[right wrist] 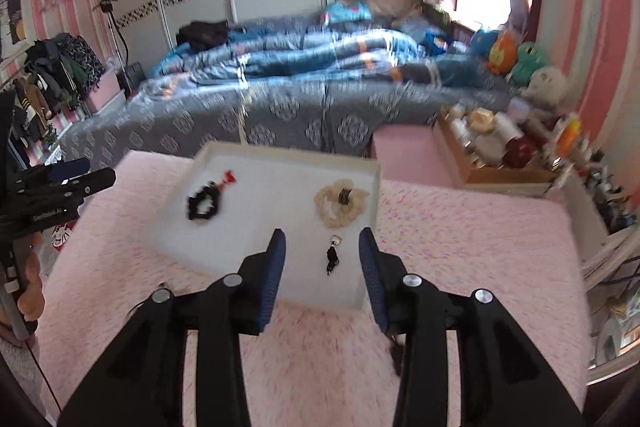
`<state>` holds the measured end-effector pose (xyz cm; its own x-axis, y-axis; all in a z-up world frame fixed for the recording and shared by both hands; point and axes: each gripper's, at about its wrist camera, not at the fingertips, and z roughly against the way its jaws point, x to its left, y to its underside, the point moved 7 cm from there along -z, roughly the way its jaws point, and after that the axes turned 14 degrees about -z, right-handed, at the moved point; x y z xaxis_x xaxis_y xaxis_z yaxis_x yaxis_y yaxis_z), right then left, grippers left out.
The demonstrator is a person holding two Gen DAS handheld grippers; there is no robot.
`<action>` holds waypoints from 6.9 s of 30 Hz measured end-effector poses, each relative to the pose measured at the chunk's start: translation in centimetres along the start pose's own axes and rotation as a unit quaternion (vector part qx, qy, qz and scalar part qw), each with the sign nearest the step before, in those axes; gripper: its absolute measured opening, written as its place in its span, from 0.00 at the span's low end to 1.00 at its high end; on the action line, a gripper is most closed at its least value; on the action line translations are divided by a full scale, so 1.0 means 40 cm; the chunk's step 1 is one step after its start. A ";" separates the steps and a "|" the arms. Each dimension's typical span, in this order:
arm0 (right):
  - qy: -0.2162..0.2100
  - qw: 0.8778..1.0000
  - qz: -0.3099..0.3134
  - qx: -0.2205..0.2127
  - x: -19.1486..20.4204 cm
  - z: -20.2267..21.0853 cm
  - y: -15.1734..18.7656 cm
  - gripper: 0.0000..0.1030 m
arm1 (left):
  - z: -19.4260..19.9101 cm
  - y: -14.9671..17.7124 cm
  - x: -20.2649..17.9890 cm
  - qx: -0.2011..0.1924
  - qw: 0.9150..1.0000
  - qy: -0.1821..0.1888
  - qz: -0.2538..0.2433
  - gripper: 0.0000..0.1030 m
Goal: Organize jewelry
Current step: 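Open left tool over tray dropping scrunchie while right tool releases keychain, then withdraw both open tools from the tray back over the remaining jewelry, then close left tool on black braided bracelet while right tool closes on wooden pendant cord, then carry braided bracelet and wooden pendant over the white tray with both tools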
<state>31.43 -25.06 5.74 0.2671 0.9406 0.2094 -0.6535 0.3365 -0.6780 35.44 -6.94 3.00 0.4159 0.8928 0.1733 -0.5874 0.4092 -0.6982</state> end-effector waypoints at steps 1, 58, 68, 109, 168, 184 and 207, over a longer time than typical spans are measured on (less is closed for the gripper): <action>-0.001 1.000 -0.001 -0.007 -0.001 0.041 0.002 0.38 | 0.063 0.005 0.003 -0.010 1.000 -0.005 0.006 0.76; 0.097 0.991 -0.031 0.085 -0.265 -0.239 0.274 0.44 | -0.281 0.346 -0.076 0.117 0.992 0.039 -0.024 0.95; 0.081 0.992 -0.028 0.097 -0.176 -0.256 0.296 0.44 | -0.246 0.381 -0.021 0.117 0.992 0.043 -0.013 0.95; 0.160 0.981 -0.057 0.099 -0.315 -0.275 0.294 0.44 | -0.272 0.364 -0.076 0.118 0.990 0.071 -0.039 0.91; 0.118 0.981 -0.071 0.134 -0.321 -0.305 0.330 0.19 | -0.257 0.456 -0.029 0.142 0.985 0.080 -0.049 0.05; 0.120 0.988 -0.059 0.073 -0.307 -0.254 0.256 0.08 | -0.196 0.329 0.009 0.088 0.994 0.052 -0.040 0.03; 0.051 0.998 -0.025 0.040 -0.047 -0.340 0.070 0.08 | -0.436 0.116 0.012 0.112 0.992 0.062 0.014 0.03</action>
<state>38.74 -26.51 -6.14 0.3682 0.9148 0.1657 -0.6916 0.3886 -0.6089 45.03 -7.90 -12.29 0.4718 0.8797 0.0592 -0.7339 0.4290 -0.5267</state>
